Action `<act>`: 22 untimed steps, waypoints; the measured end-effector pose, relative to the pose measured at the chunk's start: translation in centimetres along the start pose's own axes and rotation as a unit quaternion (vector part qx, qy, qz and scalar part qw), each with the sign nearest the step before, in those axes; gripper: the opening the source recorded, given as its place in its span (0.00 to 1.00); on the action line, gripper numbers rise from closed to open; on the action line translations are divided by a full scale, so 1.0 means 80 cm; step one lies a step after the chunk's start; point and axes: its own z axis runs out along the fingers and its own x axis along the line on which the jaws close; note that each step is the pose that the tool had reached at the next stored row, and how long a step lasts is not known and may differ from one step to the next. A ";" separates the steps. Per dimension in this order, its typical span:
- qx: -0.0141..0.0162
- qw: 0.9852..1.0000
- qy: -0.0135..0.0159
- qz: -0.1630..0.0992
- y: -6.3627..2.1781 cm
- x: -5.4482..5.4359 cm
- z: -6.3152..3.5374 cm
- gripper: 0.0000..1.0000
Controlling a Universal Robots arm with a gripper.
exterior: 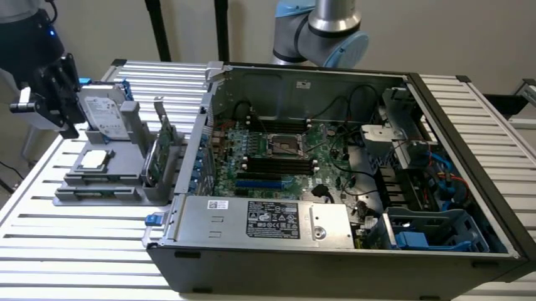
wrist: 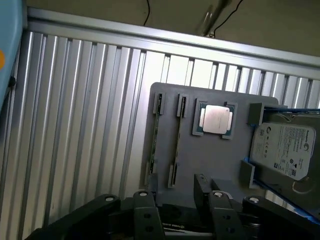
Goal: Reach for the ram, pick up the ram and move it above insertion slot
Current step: 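Pick up the ram and move it above insertion slot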
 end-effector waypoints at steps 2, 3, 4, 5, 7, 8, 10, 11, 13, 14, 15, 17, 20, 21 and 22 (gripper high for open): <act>0.000 1.000 0.000 0.003 0.000 0.000 0.004 0.42; 0.000 1.000 0.000 0.006 -0.001 0.000 0.007 0.42; 0.000 1.000 0.000 0.009 -0.001 0.001 0.009 0.42; 0.000 1.000 0.000 0.012 -0.001 0.001 0.011 0.42; 0.000 1.000 0.000 0.017 -0.001 0.001 0.016 0.42; 0.000 1.000 0.000 0.019 -0.001 0.001 0.018 0.42; 0.000 1.000 0.000 0.022 -0.002 0.002 0.023 0.42; 0.000 1.000 0.000 0.023 -0.002 0.002 0.025 0.42; 0.000 1.000 0.000 0.024 -0.002 0.003 0.029 0.42; 0.000 1.000 -0.001 0.024 -0.002 0.004 0.031 0.42; 0.000 1.000 -0.001 0.024 -0.002 0.004 0.034 0.42; 0.000 1.000 -0.001 0.024 -0.002 0.006 0.038 0.42; 0.000 1.000 0.000 0.025 -0.001 0.012 0.045 0.42; 0.000 1.000 -0.001 0.025 -0.001 0.013 0.047 0.42; 0.000 1.000 -0.001 0.025 -0.001 0.015 0.050 0.42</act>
